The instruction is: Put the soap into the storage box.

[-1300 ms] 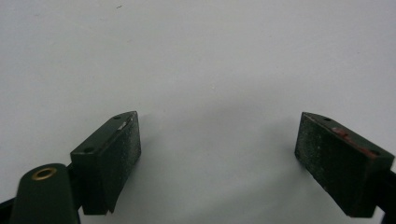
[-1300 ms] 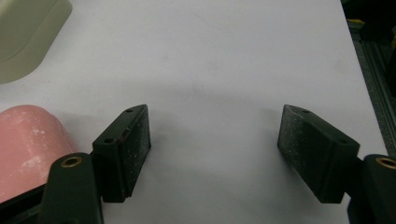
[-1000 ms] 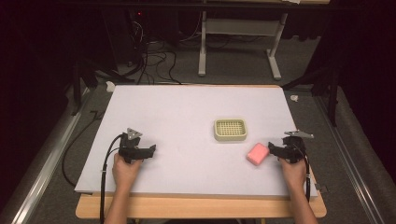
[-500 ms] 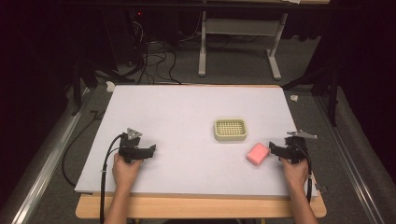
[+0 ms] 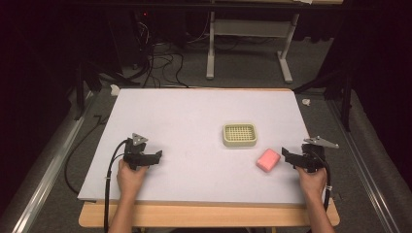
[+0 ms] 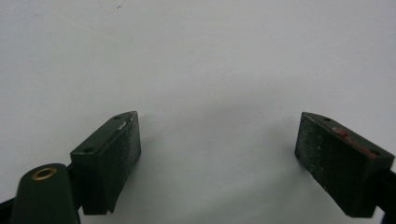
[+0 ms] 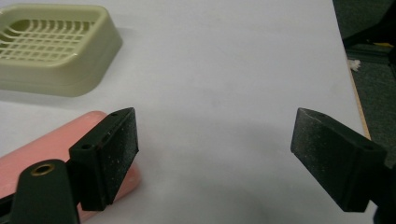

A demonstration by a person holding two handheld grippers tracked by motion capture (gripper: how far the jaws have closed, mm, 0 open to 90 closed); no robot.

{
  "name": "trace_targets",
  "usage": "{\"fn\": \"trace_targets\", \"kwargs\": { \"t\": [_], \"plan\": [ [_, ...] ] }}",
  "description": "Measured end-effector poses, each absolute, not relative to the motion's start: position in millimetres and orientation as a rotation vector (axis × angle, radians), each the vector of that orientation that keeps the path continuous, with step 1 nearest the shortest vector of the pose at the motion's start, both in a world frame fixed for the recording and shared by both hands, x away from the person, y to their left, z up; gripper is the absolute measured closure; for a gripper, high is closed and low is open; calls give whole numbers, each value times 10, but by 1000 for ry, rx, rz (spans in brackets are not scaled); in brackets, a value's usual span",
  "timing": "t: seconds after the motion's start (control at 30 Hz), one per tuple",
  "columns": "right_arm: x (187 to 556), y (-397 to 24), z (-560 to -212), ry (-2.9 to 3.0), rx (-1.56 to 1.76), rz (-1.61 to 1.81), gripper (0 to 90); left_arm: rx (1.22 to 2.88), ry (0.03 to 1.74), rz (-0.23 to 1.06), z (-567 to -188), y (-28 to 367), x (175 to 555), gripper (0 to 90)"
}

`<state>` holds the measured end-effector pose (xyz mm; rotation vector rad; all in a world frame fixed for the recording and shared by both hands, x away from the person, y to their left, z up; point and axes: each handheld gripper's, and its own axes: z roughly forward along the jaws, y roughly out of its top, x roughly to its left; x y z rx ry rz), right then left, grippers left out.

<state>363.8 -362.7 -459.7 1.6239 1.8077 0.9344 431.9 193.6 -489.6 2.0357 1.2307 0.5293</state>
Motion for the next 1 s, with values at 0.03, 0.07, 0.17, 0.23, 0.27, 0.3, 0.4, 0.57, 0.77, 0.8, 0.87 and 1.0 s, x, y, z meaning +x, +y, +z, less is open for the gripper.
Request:
{"fn": "trace_targets", "kwargs": {
  "t": [0.03, 0.07, 0.17, 0.23, 0.27, 0.3, 0.4, 0.57, 0.77, 0.8, 0.87, 1.0],
  "plan": [
    [3620, -3620, -4584, 1812, 1616, 944, 146, 2035, 1231, 530, -4896, 1935, 4318, 149],
    [3588, -3606, -4560, 1823, 1595, 962, 144, 2037, 1231, 529, -4895, 1935, 4318, 149],
    [3556, -3578, -4533, 1840, 1571, 980, 140, 2035, 1231, 529, -4896, 1935, 4319, 149],
    [3520, -3530, -4509, 1863, 1530, 998, 134, 2035, 1231, 529, -4896, 1935, 4319, 149],
    [3520, -3530, -4509, 1863, 1530, 998, 134, 2036, 1231, 529, -4896, 1936, 4319, 149],
    [3496, -3490, -4494, 1887, 1498, 1007, 128, 2035, 1231, 530, -4896, 1935, 4319, 149],
    [3472, -3436, -4484, 1905, 1469, 1019, 126, 2035, 1231, 530, -4896, 1935, 4318, 149],
    [3442, -3296, -4432, 1950, 1412, 1025, 126, 2036, 1231, 529, -4896, 1935, 4319, 149],
    [3450, -3147, -4395, 2004, 1339, 1020, 125, 2035, 1231, 529, -4896, 1936, 4319, 149],
    [3459, -3105, -4404, 2018, 1332, 1021, 122, 2035, 1231, 529, -4896, 1936, 4319, 149],
    [3472, -3073, -4421, 2034, 1315, 1015, 121, 2036, 1230, 529, -4895, 1936, 4319, 149],
    [3477, -3032, -4444, 2053, 1311, 1015, 120, 2035, 1231, 529, -4896, 1936, 4319, 149]
  ]
}}
